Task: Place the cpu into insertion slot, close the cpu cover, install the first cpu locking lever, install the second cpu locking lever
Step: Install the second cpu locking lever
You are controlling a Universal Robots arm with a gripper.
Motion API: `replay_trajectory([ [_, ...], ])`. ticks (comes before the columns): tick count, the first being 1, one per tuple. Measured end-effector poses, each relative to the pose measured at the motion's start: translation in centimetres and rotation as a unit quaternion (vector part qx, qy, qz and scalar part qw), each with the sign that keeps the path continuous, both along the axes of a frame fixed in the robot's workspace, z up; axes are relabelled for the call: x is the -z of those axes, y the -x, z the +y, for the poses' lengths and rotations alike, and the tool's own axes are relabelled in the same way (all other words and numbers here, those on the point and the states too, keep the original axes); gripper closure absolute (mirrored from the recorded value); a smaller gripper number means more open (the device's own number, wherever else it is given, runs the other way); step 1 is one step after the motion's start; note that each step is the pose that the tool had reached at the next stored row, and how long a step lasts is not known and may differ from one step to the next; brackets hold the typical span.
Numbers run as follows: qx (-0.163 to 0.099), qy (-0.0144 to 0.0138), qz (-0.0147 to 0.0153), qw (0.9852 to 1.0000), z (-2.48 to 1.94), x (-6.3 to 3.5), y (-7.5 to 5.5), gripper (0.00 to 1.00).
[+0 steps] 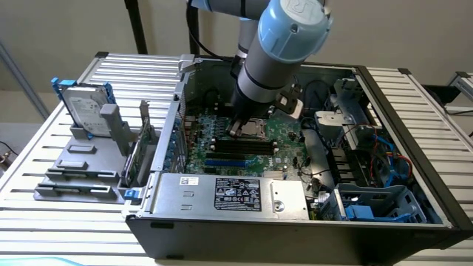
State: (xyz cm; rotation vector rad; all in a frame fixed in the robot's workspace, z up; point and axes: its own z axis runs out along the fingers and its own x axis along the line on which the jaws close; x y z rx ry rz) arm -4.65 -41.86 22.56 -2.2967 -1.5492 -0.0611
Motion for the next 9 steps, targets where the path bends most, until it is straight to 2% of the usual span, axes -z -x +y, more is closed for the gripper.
replay_trajectory([
  [9,0.0,-0.0001,-0.0053,1.0,0.39,1.31,0.6,0.89],
])
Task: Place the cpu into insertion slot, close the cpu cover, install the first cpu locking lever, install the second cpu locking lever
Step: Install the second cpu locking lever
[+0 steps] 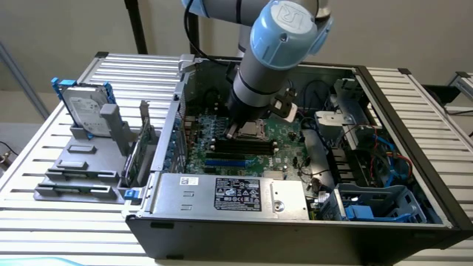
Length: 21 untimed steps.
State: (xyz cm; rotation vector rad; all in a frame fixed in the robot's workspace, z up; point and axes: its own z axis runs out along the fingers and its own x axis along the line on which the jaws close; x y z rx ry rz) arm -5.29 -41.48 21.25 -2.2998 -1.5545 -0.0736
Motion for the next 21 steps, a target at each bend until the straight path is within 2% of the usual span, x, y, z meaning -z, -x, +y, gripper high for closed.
replay_trajectory([
  [10,0.0,0.0018,-0.0044,1.0,0.36,1.3,0.5,0.89],
  [21,0.0,0.003,-0.005,1.0,1.0,1.91,0.6,0.89],
])
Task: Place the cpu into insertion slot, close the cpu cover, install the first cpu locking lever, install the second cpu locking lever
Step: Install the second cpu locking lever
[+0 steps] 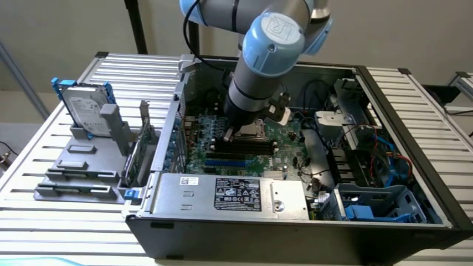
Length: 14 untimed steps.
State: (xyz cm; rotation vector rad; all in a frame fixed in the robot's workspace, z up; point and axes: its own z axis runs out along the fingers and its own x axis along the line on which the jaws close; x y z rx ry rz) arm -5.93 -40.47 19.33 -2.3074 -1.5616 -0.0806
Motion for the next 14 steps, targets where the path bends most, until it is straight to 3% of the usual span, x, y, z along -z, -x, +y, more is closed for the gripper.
replay_trajectory([
  [3,0.0,0.0019,0.0,1.0,0.08,0.07,0.0,0.89],
  [6,0.0,0.0072,0.0001,1.0,0.11,0.07,0.0,0.89],
  [9,0.0,0.0103,0.0,0.9999,0.11,0.0,0.0,0.89],
  [14,0.0,0.0131,0.0003,0.9999,0.11,-1.15,0.0,0.89],
])
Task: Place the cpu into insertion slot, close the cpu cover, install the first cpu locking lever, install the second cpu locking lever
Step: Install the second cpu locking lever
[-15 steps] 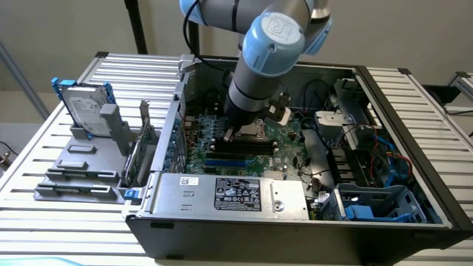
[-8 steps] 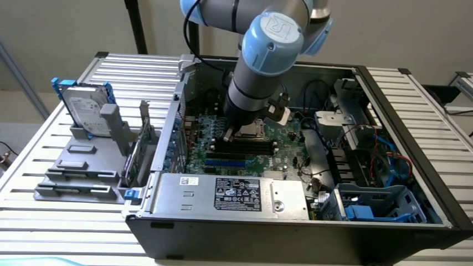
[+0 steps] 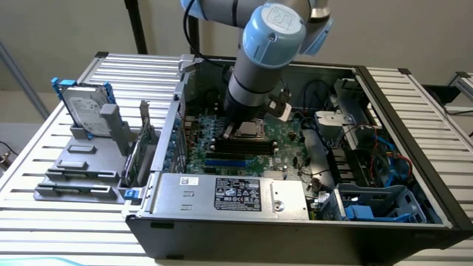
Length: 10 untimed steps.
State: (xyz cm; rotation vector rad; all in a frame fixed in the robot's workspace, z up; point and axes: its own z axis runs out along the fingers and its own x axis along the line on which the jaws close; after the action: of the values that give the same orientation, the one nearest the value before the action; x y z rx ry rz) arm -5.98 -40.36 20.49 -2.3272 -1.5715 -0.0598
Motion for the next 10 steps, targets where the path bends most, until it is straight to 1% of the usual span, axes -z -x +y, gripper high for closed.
replay_trajectory([
  [1,0.0,0.0005,0.0001,1.0,0.0,-0.28,0.0,0.89],
  [3,0.0,0.0005,0.0001,1.0,0.0,-0.56,0.0,0.89],
  [10,0.0,0.0006,0.0001,1.0,0.0,-0.59,-0.01,0.89],
])
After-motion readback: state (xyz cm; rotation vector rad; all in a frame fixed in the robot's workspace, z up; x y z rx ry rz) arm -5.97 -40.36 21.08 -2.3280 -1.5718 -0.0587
